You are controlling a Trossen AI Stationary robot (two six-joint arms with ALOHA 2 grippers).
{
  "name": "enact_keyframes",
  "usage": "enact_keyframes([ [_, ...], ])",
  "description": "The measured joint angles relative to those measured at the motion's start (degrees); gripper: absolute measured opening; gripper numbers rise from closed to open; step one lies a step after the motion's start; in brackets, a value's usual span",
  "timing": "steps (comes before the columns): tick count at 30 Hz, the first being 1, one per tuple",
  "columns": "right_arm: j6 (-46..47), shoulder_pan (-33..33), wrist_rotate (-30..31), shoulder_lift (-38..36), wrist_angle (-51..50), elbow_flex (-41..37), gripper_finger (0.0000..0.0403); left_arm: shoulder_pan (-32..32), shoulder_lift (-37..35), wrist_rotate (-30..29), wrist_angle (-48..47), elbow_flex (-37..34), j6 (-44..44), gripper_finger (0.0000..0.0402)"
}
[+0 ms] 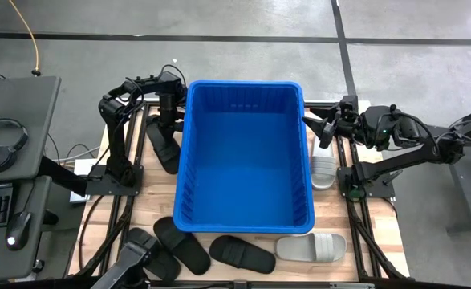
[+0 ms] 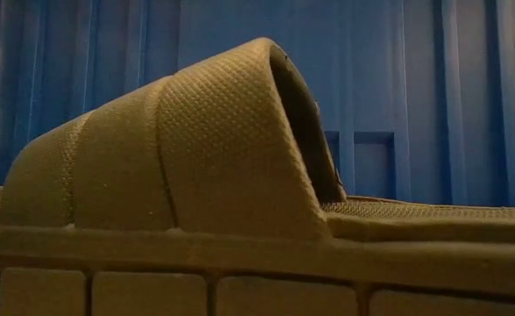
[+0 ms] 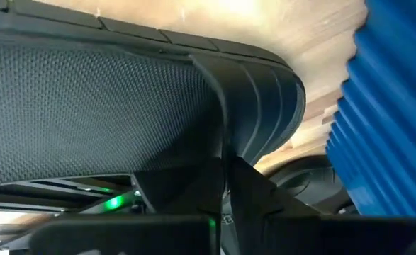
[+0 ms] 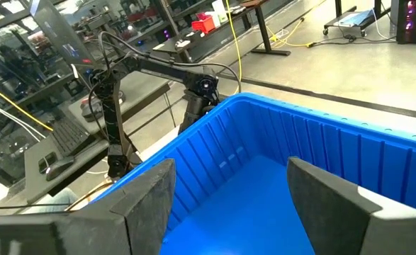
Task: Pick and place slides into bin
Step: Put the black slipper into the blue bin
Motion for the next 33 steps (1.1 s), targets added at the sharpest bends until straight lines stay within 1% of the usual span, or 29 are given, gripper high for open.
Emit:
enact_keyframes([
  [7, 0.00, 0.02, 0.00, 0.00, 0.00, 0.00, 0.0261, -0.03, -1.51, -1.11, -0.02, 0.00, -2.58, 0.0003],
  [13, -0.41, 0.02, 0.00, -0.01, 0.02, 0.00, 0.0261, 0.00, -3.41, -3.86, -0.13, 0.64, -3.80, 0.0002],
  [20, -0.44, 0.00, -0.28, -0.02, 0.02, 0.00, 0.0261, 0.00, -3.48, -6.56, -0.12, 6.78, -5.68, 0.0001],
  [26, -0.21, 0.01, -0.44, 0.00, 0.00, 0.00, 0.0261, 0.43, -3.48, -11.28, -0.01, 13.28, -7.64, 0.0000],
  [33, -0.02, 0.02, -0.74, 0.00, 0.00, 0.00, 0.0261, 1.76, -3.50, -11.37, -0.15, 17.62, -9.67, 0.0000],
])
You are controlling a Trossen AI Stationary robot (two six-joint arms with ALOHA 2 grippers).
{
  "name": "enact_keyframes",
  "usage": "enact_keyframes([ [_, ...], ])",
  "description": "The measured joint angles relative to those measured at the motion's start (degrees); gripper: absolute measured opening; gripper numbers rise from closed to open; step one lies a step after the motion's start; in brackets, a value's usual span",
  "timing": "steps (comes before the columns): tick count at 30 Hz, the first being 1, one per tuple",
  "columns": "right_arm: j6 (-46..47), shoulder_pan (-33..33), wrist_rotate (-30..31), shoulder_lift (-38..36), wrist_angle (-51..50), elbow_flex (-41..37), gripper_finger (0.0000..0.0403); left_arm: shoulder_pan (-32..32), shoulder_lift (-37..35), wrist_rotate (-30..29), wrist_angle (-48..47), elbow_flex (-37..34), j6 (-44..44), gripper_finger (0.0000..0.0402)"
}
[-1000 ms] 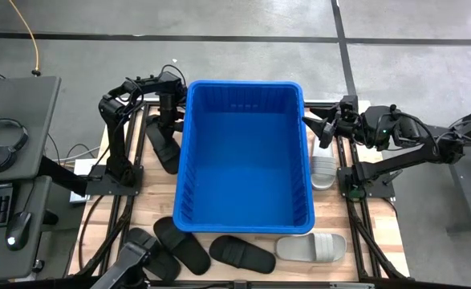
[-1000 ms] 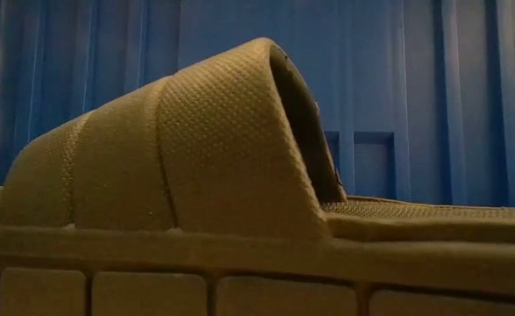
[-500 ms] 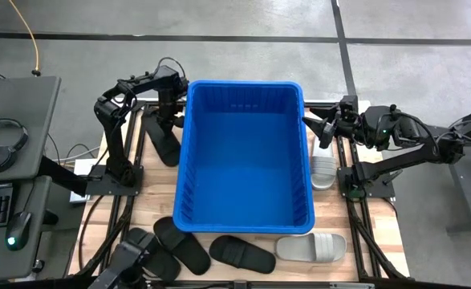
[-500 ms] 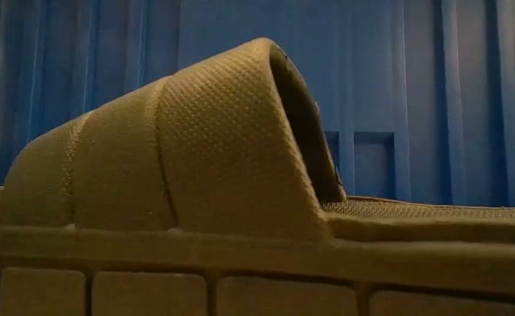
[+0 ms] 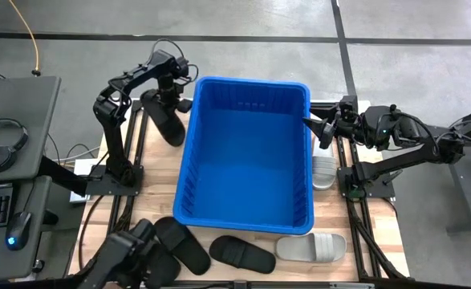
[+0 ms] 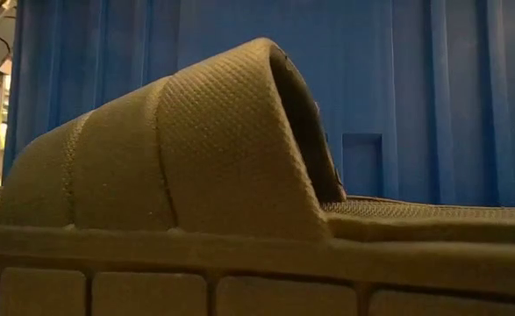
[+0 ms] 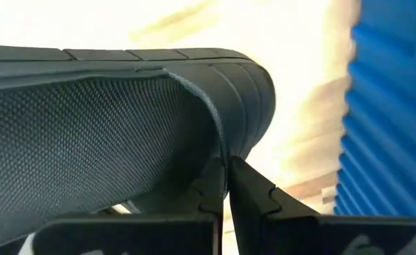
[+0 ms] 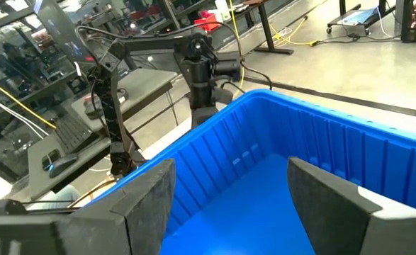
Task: Pick and place slides into bin
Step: Put the black slipper into the blue bin
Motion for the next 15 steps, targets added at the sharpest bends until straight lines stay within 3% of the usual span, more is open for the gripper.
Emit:
enact_keyframes([
  [15, 0.05, 0.00, 0.02, -0.01, 0.02, 0.00, 0.0261, 0.51, -0.06, -4.32, 0.04, 7.53, 0.63, 0.0000],
])
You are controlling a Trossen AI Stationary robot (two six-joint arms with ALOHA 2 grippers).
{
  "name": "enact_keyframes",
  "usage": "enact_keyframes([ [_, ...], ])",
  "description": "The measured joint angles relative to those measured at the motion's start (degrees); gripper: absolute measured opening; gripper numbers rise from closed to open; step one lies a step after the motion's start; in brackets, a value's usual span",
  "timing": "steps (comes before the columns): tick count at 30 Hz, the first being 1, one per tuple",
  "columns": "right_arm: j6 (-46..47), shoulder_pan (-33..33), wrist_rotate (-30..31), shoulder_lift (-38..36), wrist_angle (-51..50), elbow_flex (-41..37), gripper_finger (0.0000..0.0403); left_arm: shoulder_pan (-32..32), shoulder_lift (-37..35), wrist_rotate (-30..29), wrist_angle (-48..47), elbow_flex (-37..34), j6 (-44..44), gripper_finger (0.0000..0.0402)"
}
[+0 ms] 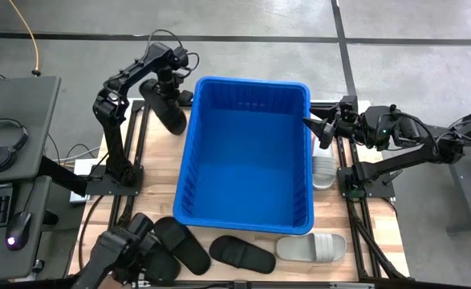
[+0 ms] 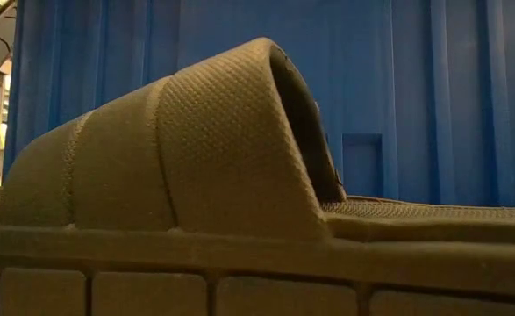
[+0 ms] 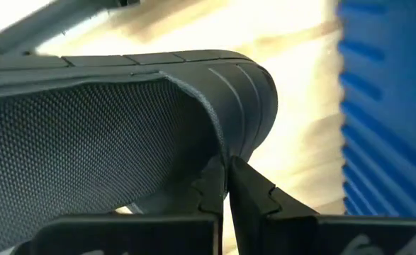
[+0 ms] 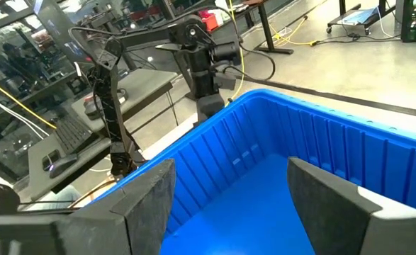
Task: Pick and place slides into bin
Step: Put the black slipper into the blue bin
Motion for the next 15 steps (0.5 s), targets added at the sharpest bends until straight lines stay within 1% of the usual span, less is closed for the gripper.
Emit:
enact_keyframes([
  [7, 0.17, -0.01, -0.20, 0.00, -0.01, 0.00, 0.0261, 0.00, -1.49, -0.74, 0.04, 3.48, -0.44, 0.0000],
  [15, -0.05, -0.01, -0.39, 0.01, -0.01, 0.00, 0.0261, -0.02, -6.64, -0.74, -0.04, 3.59, -0.93, 0.0000],
])
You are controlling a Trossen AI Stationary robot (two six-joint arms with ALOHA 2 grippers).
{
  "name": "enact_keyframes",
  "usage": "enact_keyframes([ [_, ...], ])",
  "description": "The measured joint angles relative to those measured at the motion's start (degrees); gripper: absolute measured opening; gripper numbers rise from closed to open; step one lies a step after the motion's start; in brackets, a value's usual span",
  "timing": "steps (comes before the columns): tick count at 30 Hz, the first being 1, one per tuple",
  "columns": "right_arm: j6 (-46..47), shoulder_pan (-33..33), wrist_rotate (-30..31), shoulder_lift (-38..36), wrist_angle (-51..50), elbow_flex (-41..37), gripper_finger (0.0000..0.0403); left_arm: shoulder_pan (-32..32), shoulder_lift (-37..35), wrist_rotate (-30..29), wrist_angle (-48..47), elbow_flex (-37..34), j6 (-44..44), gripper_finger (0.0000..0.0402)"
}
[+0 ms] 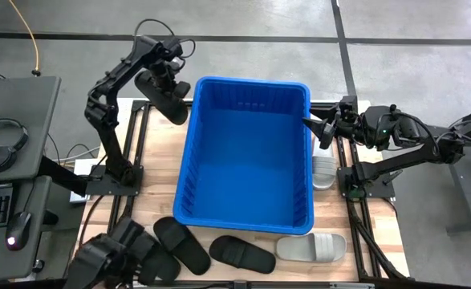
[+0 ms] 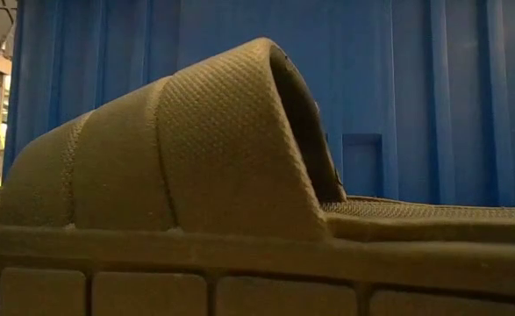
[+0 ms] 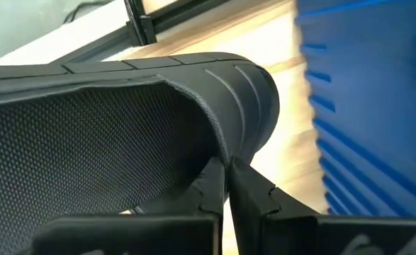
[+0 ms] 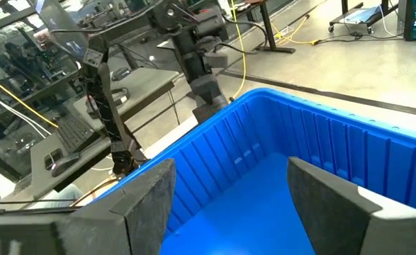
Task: Pick and place slides into bin
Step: Put the black slipper into the blue bin
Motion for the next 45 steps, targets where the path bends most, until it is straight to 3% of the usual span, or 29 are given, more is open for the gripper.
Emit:
enact_keyframes([
  [14, -0.40, -0.01, -0.20, 0.00, -0.01, 0.00, 0.0261, -0.02, -11.93, 0.05, 0.00, 0.00, -0.15, 0.0000],
  [27, -0.40, 0.01, 0.02, -0.01, 0.00, 0.00, 0.0261, -0.04, -20.31, 5.86, 0.47, 0.00, -0.19, 0.0000],
  [39, 0.03, 0.01, 0.79, 0.00, 0.01, 0.02, 0.0261, -0.04, -28.50, 12.29, 7.97, 0.05, -2.26, 0.0000],
  [45, 0.03, 0.01, 0.87, 0.00, 0.01, 0.00, 0.0261, -0.04, -31.27, 14.78, 9.39, 5.60, -3.01, 0.0000],
])
